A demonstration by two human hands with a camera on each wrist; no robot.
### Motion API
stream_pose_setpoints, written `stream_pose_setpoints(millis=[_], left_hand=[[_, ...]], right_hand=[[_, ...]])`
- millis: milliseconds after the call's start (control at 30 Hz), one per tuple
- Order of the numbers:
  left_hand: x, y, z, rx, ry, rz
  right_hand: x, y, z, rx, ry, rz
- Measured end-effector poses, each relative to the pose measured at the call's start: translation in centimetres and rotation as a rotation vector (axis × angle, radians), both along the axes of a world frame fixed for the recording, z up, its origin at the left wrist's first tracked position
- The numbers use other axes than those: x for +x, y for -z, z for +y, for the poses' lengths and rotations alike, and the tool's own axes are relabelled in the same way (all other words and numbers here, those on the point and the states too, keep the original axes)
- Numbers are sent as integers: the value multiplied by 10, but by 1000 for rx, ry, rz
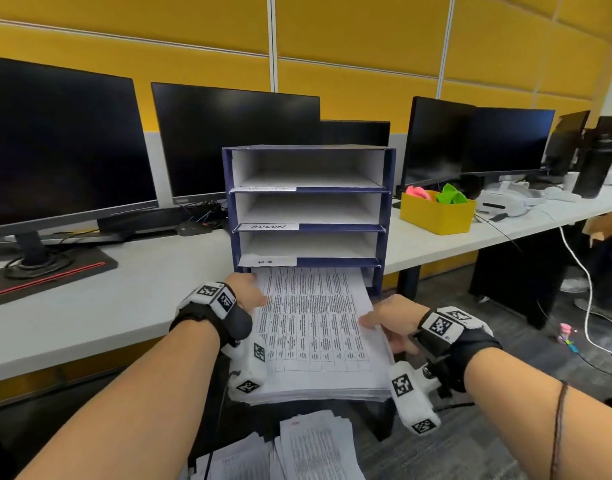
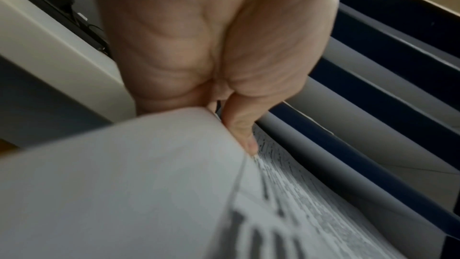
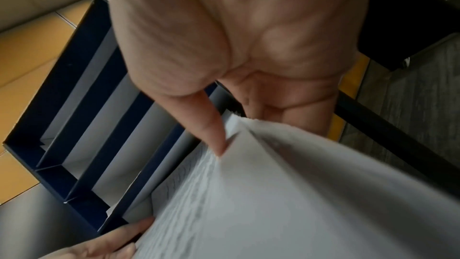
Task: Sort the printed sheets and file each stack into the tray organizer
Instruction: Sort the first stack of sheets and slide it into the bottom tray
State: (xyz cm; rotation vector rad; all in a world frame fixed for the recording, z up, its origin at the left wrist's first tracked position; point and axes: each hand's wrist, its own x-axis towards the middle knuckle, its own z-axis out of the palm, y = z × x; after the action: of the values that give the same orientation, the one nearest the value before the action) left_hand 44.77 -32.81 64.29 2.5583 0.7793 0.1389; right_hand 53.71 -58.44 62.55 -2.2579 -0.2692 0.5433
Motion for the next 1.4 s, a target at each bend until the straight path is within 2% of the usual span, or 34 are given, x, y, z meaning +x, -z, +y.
stream_pose_setpoints(millis=[100, 167, 233, 300, 400, 467, 500, 600, 800, 1000, 1100, 1167, 1200, 1400], left_hand=[[-1, 3, 0, -93, -25, -61], [-4, 5, 1, -184, -40, -116], [-11, 6, 2, -276, -19, -81], [-20, 12, 1, -378, -8, -62], [-38, 28, 2, -514, -79, -133], [-46, 35, 3, -584, -121, -164], [-47, 37, 6, -576, -133, -169], [-43, 31, 9, -480, -171, -186], [-35, 17, -11, -304, -209, -154], [-27, 24, -12, -458, -283, -241], [-33, 26, -14, -668, -233, -163], [-38, 24, -17, -879, -236, -178], [-40, 23, -16, -918, -237, -195], [-37, 16, -19, -860, -246, -281]], right_hand=[[6, 7, 2, -14, -43, -19], [21, 13, 7, 49, 48, -52], [37, 18, 8, 25, 74, -67], [26, 7, 11, 43, 114, -60], [11, -3, 14, -43, 135, -110], [7, -4, 14, 22, 190, -75], [7, -3, 15, 48, 149, -68], [11, 5, 12, 157, 175, -30], [-8, 3, -13, 277, 65, 281], [-9, -2, -9, 343, 92, 294], [-11, -2, 1, 380, 82, 254], [-9, 1, 4, 438, 76, 222], [-8, 4, 4, 470, 79, 207], [-10, 2, 1, 496, 110, 171]])
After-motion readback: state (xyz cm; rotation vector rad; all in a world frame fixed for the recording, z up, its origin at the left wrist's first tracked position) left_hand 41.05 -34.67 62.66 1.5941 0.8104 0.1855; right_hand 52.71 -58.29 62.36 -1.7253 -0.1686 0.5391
